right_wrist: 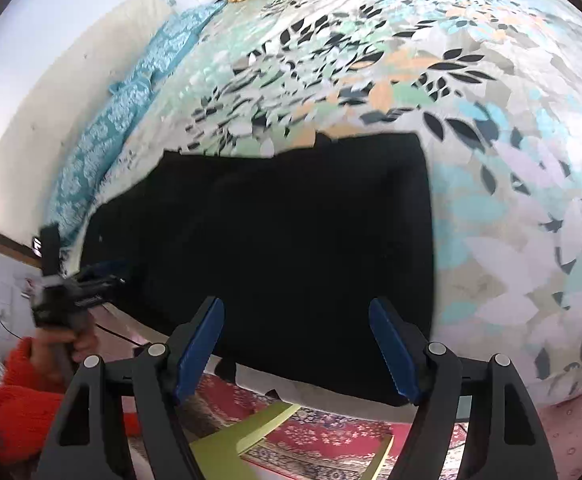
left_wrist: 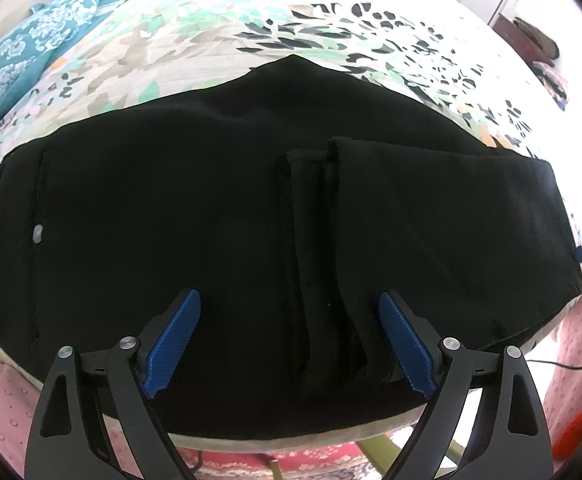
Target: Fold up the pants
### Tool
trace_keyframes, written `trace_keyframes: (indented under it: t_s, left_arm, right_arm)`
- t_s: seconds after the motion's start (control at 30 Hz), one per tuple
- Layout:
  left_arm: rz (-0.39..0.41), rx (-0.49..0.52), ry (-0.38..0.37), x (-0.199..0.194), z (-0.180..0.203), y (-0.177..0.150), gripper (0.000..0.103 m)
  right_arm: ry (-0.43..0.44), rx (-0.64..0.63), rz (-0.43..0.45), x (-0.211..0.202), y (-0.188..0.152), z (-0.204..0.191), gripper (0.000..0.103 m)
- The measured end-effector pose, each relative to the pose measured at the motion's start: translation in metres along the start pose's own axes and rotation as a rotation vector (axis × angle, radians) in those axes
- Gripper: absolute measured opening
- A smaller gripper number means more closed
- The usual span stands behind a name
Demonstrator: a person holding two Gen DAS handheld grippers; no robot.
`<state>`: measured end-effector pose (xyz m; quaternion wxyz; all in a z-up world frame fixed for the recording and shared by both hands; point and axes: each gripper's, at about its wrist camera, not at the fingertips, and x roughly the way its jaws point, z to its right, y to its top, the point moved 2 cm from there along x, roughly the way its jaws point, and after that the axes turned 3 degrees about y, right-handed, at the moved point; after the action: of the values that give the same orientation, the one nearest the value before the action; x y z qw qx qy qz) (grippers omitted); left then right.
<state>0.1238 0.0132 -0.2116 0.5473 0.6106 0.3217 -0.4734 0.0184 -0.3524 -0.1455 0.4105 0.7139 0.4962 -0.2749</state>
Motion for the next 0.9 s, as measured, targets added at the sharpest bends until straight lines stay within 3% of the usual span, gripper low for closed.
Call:
trace_keyframes:
  t_s: [0.2, 0.5, 0.73, 0.9]
  left_arm:
    - [-0.003, 0.004, 0.011, 0.003, 0.001, 0.001, 0.095]
    - [-0.001, -0.012, -0.007, 0.001, -0.002, 0.001, 0.095]
    - [0.053, -0.149, -0.094, -0.017, -0.027, 0.006, 0.095]
    - [0.118, -0.276, -0.091, -0.039, -0.067, 0.010, 0.095]
  right_arm:
    - [-0.067, -0.117, 0.054, -0.006, 0.003, -0.019, 0.075]
    - [-0.111, -0.127, 0.050, -0.001, 0.002, -0.015, 0.075]
    - [-0.119, -0.119, 0.038, 0.005, 0.001, -0.012, 0.075]
    - [-0.107, -0.105, 0.036, 0.006, 0.000, -0.011, 0.076]
